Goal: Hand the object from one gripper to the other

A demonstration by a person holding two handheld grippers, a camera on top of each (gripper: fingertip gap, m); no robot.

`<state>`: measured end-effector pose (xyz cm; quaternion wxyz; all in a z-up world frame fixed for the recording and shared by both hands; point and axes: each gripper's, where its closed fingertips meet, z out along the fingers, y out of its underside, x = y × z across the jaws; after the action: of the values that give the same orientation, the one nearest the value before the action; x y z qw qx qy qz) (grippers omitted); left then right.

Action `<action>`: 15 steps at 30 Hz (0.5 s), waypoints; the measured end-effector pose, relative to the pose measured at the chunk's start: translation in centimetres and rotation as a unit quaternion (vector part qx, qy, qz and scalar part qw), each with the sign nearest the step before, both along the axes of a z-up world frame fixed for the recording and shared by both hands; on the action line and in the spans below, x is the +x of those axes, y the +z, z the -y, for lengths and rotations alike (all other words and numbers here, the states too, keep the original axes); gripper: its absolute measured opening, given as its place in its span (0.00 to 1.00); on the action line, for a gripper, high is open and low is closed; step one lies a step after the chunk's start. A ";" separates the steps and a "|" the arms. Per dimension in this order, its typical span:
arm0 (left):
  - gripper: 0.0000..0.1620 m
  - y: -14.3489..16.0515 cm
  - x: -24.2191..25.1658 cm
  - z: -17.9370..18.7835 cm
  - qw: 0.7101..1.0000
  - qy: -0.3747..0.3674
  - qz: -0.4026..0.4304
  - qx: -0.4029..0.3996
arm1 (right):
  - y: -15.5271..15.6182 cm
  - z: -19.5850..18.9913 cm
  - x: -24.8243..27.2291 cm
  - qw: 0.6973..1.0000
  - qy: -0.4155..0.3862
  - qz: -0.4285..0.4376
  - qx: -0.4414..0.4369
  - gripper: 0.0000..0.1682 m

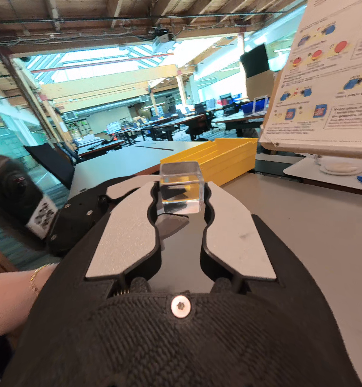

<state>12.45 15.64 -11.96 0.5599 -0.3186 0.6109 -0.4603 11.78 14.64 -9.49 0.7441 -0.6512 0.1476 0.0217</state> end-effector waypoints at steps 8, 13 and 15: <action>0.27 1.3 -2.0 1.4 0.916 -0.304 -0.033 -0.260 | 2.0 3.0 -0.4 0.989 0.141 -0.011 0.040 0.43; 0.27 1.6 -4.1 2.5 0.850 -0.426 -0.036 -0.308 | 1.5 1.9 -2.5 0.978 0.203 -0.032 0.042 0.40; 0.27 1.3 -4.5 3.2 0.847 -0.443 -0.040 -0.291 | 0.9 1.3 -3.6 0.974 0.221 -0.030 0.024 0.38</action>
<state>7.94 12.42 -10.63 0.1534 -0.1807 0.5470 -0.8029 8.22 13.33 -8.61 0.7313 -0.6488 0.0218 0.2092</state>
